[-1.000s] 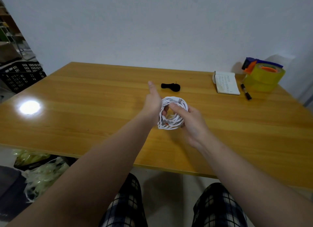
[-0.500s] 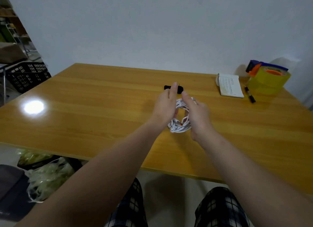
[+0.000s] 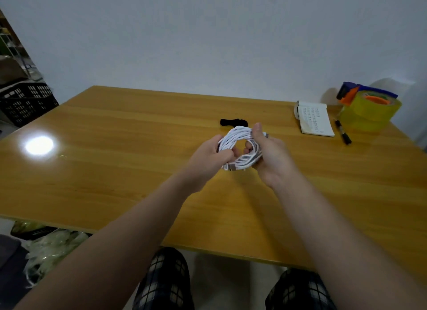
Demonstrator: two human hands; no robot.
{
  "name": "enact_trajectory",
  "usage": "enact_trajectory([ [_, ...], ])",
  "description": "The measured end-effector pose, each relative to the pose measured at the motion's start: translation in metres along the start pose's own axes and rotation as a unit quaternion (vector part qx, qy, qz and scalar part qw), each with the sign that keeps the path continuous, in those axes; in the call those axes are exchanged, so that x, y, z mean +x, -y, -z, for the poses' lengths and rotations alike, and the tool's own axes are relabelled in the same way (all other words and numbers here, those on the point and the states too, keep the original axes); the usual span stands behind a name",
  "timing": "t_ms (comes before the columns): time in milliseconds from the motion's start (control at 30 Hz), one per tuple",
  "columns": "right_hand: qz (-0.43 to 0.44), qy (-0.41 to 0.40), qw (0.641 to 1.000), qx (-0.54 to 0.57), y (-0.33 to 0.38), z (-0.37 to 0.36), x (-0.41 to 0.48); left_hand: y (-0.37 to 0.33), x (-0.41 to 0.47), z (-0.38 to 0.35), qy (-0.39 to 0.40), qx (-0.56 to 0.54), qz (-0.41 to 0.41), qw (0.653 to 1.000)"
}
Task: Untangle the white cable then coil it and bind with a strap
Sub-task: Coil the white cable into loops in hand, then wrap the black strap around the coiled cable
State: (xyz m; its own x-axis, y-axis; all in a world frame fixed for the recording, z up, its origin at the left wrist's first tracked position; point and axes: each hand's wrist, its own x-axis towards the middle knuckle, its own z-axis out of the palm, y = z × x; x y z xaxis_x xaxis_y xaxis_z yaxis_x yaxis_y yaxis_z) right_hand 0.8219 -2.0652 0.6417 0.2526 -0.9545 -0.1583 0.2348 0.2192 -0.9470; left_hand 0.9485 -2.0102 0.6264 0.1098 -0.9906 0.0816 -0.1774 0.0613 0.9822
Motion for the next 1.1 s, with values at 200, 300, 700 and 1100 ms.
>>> enact_trajectory([
  [200, 0.120, -0.090, 0.988, -0.026, -0.019, -0.013, 0.023, -0.003, 0.012, 0.004, 0.062, -0.037, -0.036, 0.997],
  [300, 0.152, -0.105, 0.982, -0.039, -0.029, -0.013, 0.037, 0.008, 0.023, 0.004, 0.067, -0.070, -0.007, 0.995],
  [700, 0.187, -0.140, 0.957, -0.170, -0.060, -0.022, 0.091, 0.033, 0.072, 0.009, -0.037, -0.259, 0.191, 0.946],
  [1100, 0.222, -0.008, 0.819, -0.530, -0.038, 0.000, 0.164, 0.043, 0.091, 0.039, -0.171, 0.012, 0.150, 0.974],
])
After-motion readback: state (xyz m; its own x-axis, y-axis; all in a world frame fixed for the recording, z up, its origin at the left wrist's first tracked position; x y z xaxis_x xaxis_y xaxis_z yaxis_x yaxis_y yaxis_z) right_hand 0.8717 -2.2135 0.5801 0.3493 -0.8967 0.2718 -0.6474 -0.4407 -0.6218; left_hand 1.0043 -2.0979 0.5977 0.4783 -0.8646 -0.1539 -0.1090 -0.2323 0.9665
